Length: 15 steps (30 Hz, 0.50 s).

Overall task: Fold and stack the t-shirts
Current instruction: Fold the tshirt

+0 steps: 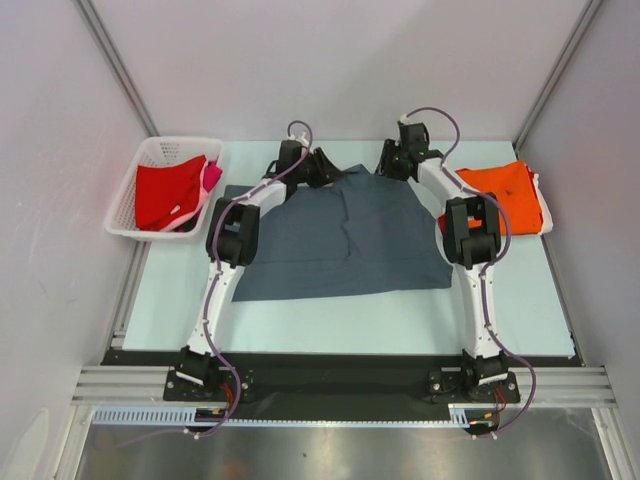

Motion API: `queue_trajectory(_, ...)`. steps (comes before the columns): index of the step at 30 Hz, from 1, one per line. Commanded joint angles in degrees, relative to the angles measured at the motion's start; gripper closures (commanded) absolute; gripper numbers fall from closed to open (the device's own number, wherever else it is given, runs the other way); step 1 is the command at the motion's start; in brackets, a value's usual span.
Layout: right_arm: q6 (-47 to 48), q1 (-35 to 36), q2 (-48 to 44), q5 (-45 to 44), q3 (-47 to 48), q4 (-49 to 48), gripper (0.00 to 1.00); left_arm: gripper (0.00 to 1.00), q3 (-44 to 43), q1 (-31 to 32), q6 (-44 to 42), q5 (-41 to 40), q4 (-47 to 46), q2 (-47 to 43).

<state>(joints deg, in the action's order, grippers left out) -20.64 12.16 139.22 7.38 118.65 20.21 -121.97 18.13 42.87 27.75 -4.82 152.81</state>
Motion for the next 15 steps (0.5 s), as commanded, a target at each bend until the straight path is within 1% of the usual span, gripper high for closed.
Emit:
queue_trajectory(1,8.31,1.98,1.05,-1.31,3.86,-2.62,0.52,0.50,-0.10,0.24,-1.12,0.82,-2.12,-4.10)
queue_trajectory(3,10.35,2.60,2.11,-3.15,5.27,-3.07,0.51,0.48,-0.37,0.33,-1.12,0.99,-2.47,-4.28)
queue_trajectory(4,12.10,2.60,3.50,-3.07,7.19,-2.63,0.51,0.44,-0.55,0.41,-1.12,0.91,-2.65,-4.36)
queue_trajectory(7,13.61,2.51,6.23,-5.00,11.15,-0.88,0.51,0.43,-1.69,0.41,-1.39,0.90,-2.83,-4.28)
queue_trajectory(8,14.40,2.43,8.16,-5.61,14.04,1.04,0.52,0.43,-1.78,0.41,-1.48,0.73,-2.83,-4.45)
queue_trajectory(10,14.84,2.34,9.84,-7.37,16.08,3.33,0.53,0.43,-1.78,0.50,-2.18,0.03,-2.83,-4.98)
queue_trajectory(13,14.49,2.08,9.76,-7.38,14.34,4.05,0.55,0.43,-2.47,0.76,-3.49,-0.76,-3.27,-5.25)
queue_trajectory(15,13.71,1.99,7.58,-6.85,9.09,2.56,0.58,0.42,-3.53,1.38,-4.63,-1.12,-3.01,-4.54)
